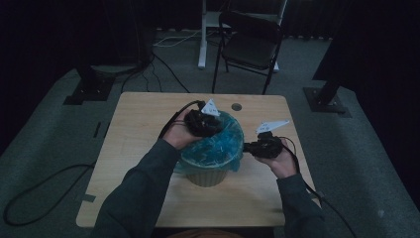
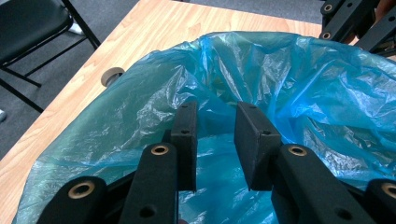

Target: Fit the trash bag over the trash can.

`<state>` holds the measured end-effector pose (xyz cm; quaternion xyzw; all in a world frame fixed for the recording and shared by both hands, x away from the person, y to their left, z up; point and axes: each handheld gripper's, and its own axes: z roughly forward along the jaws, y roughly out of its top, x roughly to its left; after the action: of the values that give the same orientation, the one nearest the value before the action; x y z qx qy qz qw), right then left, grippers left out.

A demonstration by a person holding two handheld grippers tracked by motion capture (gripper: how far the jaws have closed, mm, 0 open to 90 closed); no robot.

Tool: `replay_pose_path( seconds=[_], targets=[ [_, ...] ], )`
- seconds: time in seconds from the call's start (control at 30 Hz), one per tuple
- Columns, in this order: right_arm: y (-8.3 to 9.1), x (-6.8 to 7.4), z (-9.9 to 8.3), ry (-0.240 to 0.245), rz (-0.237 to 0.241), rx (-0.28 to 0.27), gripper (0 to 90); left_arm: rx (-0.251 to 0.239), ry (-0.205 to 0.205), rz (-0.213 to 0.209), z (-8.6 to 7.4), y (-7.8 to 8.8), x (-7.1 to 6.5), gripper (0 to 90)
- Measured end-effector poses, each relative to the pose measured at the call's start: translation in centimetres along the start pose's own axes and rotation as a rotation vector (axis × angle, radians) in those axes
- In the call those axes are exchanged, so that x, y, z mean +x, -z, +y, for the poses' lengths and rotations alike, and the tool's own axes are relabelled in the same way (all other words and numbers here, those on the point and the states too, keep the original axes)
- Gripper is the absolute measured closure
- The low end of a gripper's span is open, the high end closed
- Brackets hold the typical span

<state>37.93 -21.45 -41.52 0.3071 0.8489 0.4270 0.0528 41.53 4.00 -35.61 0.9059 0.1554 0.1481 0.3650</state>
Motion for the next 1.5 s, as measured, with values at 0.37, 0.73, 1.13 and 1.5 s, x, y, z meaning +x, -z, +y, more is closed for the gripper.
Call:
replay_pose_path(
  seconds=[0.37, 0.73, 1.13, 1.5],
  targets=[
    [0.0, 0.0, 0.0, 0.002, 0.002, 0.002, 86.5, 0.057, -0.043, -0.004, 0.2, -0.5, -0.3, 69.9],
    [-0.1, 0.1, 0.0, 0.004, 0.002, 0.006, 86.5, 0.075, -0.05, 0.001, 0.2, 0.1, -0.3, 68.5],
    [0.0, 0.0, -0.1, 0.004, 0.004, 0.004, 86.5, 0.144, -0.091, 0.021, 1.3, -1.8, -1.2, 67.9],
    [0.0, 0.0, 0.0, 0.004, 0.004, 0.005, 86.5, 0.214, -0.086, 0.035, 1.2, -3.1, -1.1, 67.9]
  ],
)
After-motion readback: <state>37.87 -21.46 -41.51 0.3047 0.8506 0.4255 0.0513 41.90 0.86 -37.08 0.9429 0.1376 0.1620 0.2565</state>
